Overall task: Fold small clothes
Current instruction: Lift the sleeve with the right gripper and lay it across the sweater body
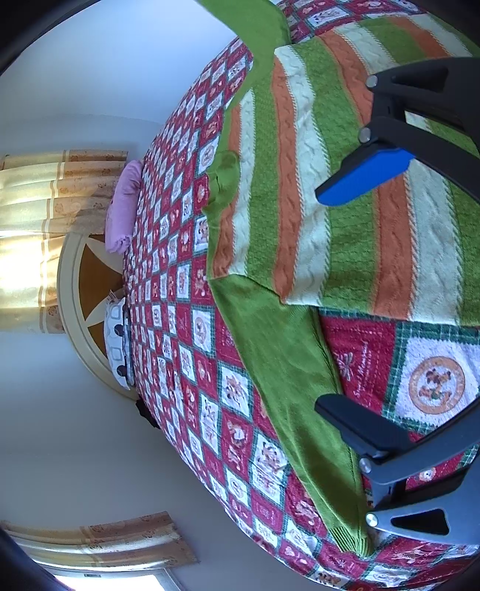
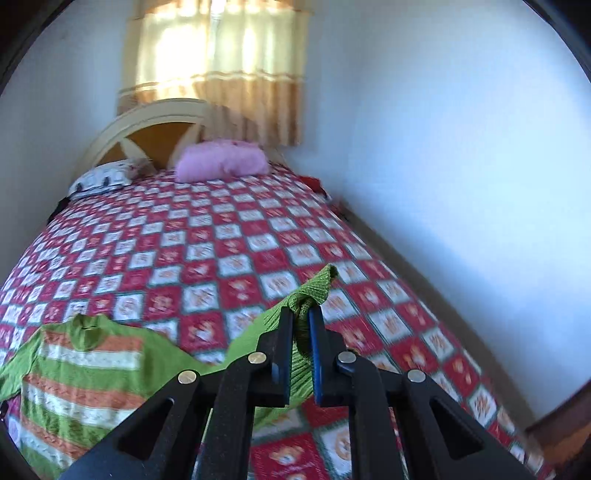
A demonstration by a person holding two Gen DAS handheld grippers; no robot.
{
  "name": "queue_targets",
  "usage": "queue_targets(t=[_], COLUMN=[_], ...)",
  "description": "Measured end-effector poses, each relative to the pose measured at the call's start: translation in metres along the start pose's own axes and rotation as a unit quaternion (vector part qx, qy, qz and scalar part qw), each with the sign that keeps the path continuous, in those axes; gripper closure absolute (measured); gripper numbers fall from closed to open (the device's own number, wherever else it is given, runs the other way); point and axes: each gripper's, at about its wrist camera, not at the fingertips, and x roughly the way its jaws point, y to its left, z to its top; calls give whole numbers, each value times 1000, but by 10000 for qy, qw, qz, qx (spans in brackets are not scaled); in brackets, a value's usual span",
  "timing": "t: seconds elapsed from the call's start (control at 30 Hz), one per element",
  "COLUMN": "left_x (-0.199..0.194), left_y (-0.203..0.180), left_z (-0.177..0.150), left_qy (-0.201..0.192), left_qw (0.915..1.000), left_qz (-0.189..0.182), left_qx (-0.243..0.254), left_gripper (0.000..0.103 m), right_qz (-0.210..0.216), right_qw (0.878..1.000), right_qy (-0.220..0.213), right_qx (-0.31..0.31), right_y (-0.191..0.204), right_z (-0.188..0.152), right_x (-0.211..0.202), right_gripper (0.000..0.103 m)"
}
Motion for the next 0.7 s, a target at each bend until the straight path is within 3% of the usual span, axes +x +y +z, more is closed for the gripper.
queue_targets(t=[0.27, 0.4, 0.6, 0.7], left_x=[2, 2, 0, -1], left_y=[18, 21, 30, 33], left_z=[-5, -10, -14, -18], left_qy=[33, 62, 103, 148], left_qw=[9997, 9997, 9996, 9996], left_qz=[-57, -63, 57, 151], left_qx=[-233, -239, -259, -188], left_gripper=[0, 0, 0, 0], right_qz=[593, 1164, 2027, 2465], right_qw=[9916, 9825, 9646, 9543], right_qy=[-432, -519, -435, -78], right_qx=[-1069, -1358, -1631, -1690], right_y=[125, 199, 320, 386], right_z=[28, 27, -4, -48], right_x=[-40, -50, -30, 9], right_gripper=[96, 96, 96, 95])
